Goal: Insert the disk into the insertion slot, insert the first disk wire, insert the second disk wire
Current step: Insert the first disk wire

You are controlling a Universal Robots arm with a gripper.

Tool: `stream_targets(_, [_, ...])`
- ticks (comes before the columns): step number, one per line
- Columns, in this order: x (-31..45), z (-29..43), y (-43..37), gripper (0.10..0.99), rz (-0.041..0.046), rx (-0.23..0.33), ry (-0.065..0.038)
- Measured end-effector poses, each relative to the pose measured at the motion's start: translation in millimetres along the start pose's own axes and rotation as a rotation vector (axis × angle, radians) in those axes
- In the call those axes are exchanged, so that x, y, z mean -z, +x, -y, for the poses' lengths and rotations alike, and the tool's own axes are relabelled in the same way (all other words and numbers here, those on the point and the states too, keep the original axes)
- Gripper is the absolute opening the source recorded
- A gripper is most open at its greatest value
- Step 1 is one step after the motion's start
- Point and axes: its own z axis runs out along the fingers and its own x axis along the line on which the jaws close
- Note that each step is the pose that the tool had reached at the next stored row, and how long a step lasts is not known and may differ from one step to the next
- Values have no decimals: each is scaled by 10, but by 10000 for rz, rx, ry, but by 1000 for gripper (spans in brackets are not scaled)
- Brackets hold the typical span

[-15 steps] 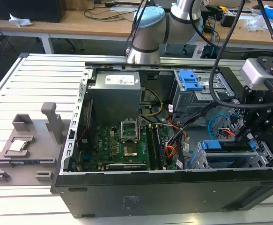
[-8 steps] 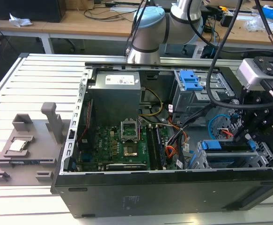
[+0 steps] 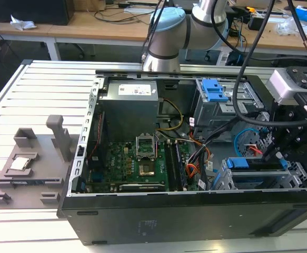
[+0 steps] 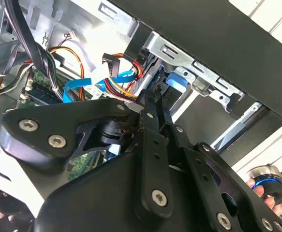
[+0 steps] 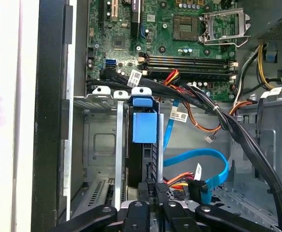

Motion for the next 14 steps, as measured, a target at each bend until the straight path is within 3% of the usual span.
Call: stream_targets(14, [-41,4,33,173,10,1,1])
